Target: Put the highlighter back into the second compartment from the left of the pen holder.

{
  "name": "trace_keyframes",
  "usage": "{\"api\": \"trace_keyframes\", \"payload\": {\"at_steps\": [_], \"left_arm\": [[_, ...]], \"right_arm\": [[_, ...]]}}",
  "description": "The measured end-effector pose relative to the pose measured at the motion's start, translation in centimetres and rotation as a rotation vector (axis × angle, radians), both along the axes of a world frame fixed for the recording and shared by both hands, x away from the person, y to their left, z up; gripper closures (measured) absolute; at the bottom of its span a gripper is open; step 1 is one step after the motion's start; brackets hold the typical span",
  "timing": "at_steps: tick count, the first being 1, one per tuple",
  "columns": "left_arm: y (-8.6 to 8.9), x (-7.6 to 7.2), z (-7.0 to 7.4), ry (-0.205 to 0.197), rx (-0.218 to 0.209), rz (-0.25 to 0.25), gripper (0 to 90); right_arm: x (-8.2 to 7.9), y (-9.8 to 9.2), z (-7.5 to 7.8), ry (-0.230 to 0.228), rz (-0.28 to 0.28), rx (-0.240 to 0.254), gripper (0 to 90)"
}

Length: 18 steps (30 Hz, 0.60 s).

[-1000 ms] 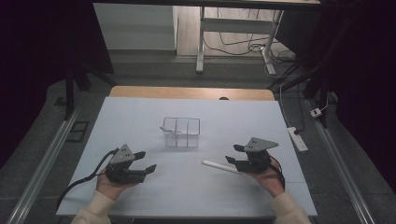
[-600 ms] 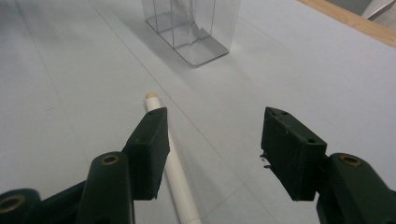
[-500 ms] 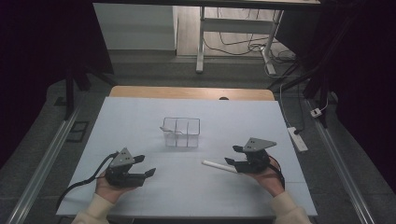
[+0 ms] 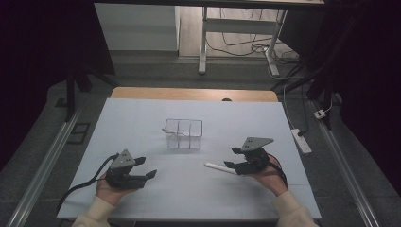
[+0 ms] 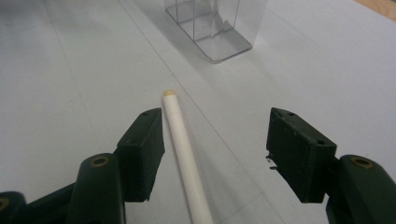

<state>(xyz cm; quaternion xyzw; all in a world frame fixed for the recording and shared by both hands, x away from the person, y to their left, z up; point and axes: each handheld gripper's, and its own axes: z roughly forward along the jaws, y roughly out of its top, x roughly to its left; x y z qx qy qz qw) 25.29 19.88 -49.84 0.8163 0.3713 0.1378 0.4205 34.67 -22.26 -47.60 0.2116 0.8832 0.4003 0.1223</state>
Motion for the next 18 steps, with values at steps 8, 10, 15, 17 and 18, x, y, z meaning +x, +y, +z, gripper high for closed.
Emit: {"api": "trace_keyframes", "payload": {"at_steps": [8, 10, 15, 17, 18], "left_arm": [[0.0, -0.1, -0.1, 0.006, -0.005, 0.002, 32.3], [0.0, -0.1, -0.1, 0.006, -0.002, 0.003, 32.3], [0.1, -0.1, -0.2, 0.011, 0.000, 0.004, 32.3], [0.1, -0.2, -0.2, 0.012, 0.000, 0.005, 32.3], [0.2, -0.1, -0.2, 0.013, 0.001, 0.005, 32.2]], "right_arm": [[0.4, 1.1, 0.0, 0.034, 0.043, -0.043, 34.7], [0.5, 1.4, 0.1, 0.040, 0.056, -0.055, 34.7], [1.0, 2.0, 0.0, 0.061, 0.071, -0.084, 34.7], [1.3, 2.4, -0.2, 0.076, 0.083, -0.095, 34.7], [1.5, 2.5, -0.3, 0.084, 0.090, -0.106, 34.4]]}}
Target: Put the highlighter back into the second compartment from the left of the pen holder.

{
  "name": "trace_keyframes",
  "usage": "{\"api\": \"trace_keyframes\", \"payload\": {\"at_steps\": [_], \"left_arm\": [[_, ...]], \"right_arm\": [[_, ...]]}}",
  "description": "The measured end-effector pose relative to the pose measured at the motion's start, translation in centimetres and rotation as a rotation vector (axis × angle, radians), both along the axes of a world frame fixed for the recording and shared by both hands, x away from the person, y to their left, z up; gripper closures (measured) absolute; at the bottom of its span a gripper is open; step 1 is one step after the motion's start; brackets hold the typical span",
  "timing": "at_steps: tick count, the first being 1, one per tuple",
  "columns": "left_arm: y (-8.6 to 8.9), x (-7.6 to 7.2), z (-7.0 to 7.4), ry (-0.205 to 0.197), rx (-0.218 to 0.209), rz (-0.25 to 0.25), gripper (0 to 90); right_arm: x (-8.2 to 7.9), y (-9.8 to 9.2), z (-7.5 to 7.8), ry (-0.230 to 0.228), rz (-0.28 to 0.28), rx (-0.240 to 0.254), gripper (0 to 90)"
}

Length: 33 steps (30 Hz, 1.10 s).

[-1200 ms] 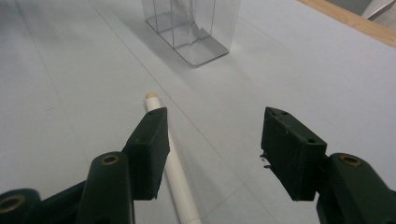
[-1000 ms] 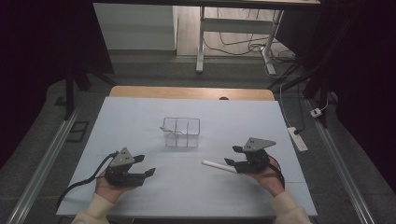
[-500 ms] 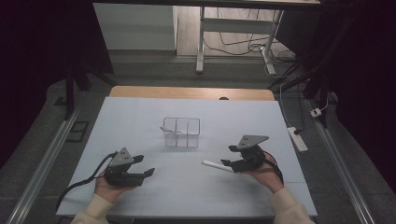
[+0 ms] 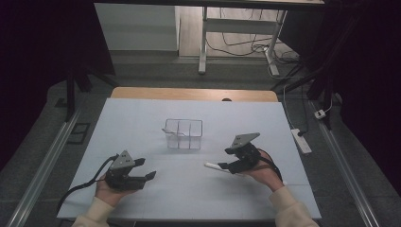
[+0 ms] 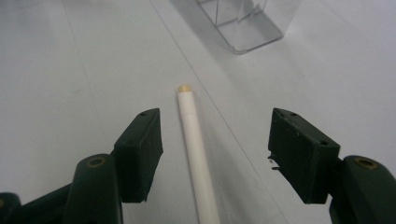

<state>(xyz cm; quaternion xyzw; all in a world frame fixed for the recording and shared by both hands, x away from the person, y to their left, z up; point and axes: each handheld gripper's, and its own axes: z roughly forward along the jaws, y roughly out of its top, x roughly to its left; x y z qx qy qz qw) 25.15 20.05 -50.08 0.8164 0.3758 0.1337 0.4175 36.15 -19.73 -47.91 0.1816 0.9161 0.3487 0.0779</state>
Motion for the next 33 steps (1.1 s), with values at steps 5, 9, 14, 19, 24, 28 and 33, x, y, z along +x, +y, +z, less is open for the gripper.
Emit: {"api": "trace_keyframes", "payload": {"at_steps": [5, 9, 14, 19, 24, 28, 33], "left_arm": [[0.0, 0.0, -0.1, 0.004, -0.001, 0.001, 31.9], [0.0, 0.1, -0.1, 0.006, 0.004, 0.004, 31.5], [0.1, 0.1, -0.1, 0.006, -0.002, 0.003, 31.4], [0.1, 0.1, -0.1, 0.007, -0.004, 0.003, 31.4], [0.2, 0.2, -0.1, 0.009, -0.003, 0.004, 31.4], [0.2, 0.2, -0.2, 0.008, -0.004, 0.003, 31.3], [0.2, 0.1, -0.2, 0.008, -0.003, 0.004, 31.3]], "right_arm": [[0.6, 1.4, -0.3, 0.020, 0.035, -0.064, 34.4], [1.0, 2.5, -0.7, 0.028, 0.052, -0.094, 35.4], [0.8, 2.9, -1.3, 0.038, 0.068, -0.150, 38.0], [0.8, 3.0, -1.6, 0.052, 0.077, -0.178, 43.2], [0.6, 3.2, -2.1, 0.068, 0.092, -0.220, 51.1], [0.6, 3.1, -2.3, 0.079, 0.098, -0.237, 55.6], [0.6, 3.0, -2.4, 0.078, 0.114, -0.261, 65.3]]}}
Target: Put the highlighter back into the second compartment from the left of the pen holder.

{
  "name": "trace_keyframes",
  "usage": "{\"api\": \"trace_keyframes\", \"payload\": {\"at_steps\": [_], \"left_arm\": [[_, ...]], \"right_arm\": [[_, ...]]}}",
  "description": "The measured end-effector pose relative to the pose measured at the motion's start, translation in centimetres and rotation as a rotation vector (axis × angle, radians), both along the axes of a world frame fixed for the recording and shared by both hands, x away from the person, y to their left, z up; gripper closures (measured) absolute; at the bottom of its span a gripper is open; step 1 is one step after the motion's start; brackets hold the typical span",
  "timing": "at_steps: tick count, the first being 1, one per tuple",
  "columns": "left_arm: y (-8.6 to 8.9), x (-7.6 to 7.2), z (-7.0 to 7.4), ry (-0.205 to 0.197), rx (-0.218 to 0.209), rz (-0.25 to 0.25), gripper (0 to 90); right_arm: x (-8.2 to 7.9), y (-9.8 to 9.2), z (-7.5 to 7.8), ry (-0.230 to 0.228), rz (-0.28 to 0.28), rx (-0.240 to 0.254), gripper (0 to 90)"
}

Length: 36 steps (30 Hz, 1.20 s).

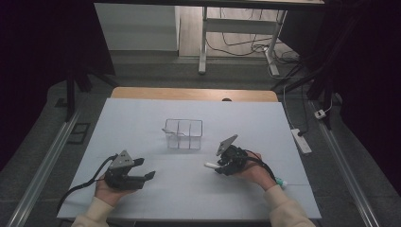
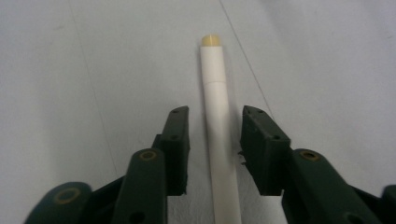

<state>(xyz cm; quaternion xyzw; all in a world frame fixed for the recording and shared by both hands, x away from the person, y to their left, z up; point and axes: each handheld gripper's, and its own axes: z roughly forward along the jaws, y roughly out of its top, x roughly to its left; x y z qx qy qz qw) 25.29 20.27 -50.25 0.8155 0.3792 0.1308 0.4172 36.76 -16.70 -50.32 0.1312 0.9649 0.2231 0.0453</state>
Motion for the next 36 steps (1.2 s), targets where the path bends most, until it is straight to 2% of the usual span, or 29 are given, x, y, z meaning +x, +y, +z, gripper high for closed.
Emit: {"api": "trace_keyframes", "payload": {"at_steps": [8, 11, 20, 27, 36], "left_arm": [[-0.1, 0.0, -0.1, 0.002, 0.002, 0.000, 31.3], [-0.1, 0.1, -0.1, 0.003, 0.003, -0.001, 31.3], [0.0, 0.1, -0.2, 0.005, 0.002, 0.000, 31.3], [0.0, 0.1, -0.2, 0.005, 0.001, 0.000, 31.4], [0.0, 0.1, -0.2, 0.007, -0.001, -0.003, 31.6]], "right_arm": [[-0.1, -0.1, -0.1, -0.003, 0.017, 0.003, 78.1], [-0.2, 0.0, -0.1, -0.017, 0.026, -0.005, 78.4], [-0.4, -0.1, 0.1, -0.012, 0.045, 0.017, 78.6], [-0.5, -0.6, 1.1, -0.033, 0.039, 0.078, 78.6], [-0.5, -1.7, 2.7, -0.049, -0.001, 0.167, 78.6]]}}
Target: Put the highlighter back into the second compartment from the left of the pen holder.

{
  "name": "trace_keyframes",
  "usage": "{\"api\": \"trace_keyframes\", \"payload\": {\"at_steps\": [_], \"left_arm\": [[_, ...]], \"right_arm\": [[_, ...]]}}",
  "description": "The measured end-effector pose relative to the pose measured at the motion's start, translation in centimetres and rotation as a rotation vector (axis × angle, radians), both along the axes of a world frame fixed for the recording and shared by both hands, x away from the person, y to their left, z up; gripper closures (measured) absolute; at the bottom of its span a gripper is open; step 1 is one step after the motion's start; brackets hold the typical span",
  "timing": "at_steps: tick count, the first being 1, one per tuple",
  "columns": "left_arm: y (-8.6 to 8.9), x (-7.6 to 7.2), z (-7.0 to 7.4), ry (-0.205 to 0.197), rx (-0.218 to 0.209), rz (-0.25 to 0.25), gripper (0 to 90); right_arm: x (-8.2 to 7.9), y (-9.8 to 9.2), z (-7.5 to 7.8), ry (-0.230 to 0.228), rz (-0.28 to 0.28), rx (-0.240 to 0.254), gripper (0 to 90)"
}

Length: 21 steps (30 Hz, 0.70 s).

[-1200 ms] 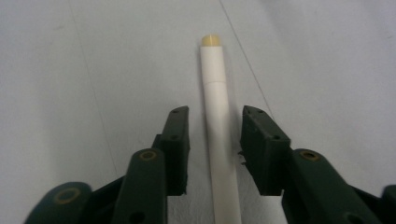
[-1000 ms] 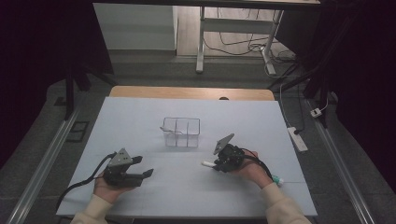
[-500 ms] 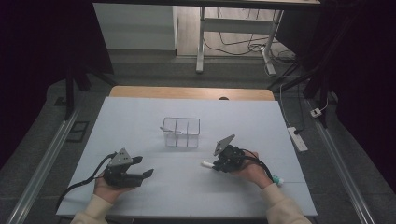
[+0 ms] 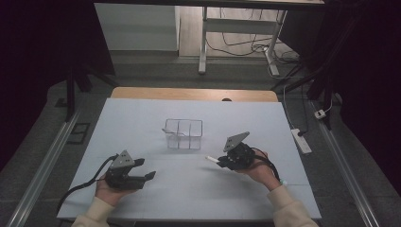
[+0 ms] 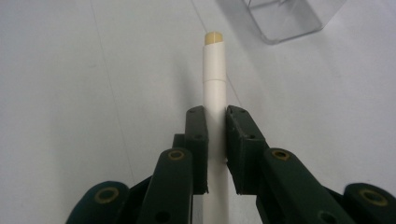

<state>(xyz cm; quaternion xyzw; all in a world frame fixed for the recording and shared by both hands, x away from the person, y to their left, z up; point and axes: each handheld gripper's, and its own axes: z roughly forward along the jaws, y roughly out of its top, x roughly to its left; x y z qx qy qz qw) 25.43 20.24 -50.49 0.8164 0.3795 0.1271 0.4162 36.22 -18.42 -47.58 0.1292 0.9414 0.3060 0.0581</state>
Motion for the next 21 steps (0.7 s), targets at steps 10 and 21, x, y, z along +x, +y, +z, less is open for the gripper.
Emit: {"api": "trace_keyframes", "payload": {"at_steps": [10, 21], "left_arm": [[0.0, 0.0, 0.0, 0.002, 0.001, 0.000, 31.6], [0.0, 0.0, 0.0, 0.001, 0.003, 0.001, 31.5]], "right_arm": [[-0.1, -1.0, 1.5, -0.018, -0.021, 0.097, 78.6], [-0.2, -1.6, 2.6, -0.045, -0.042, 0.197, 78.5]]}}
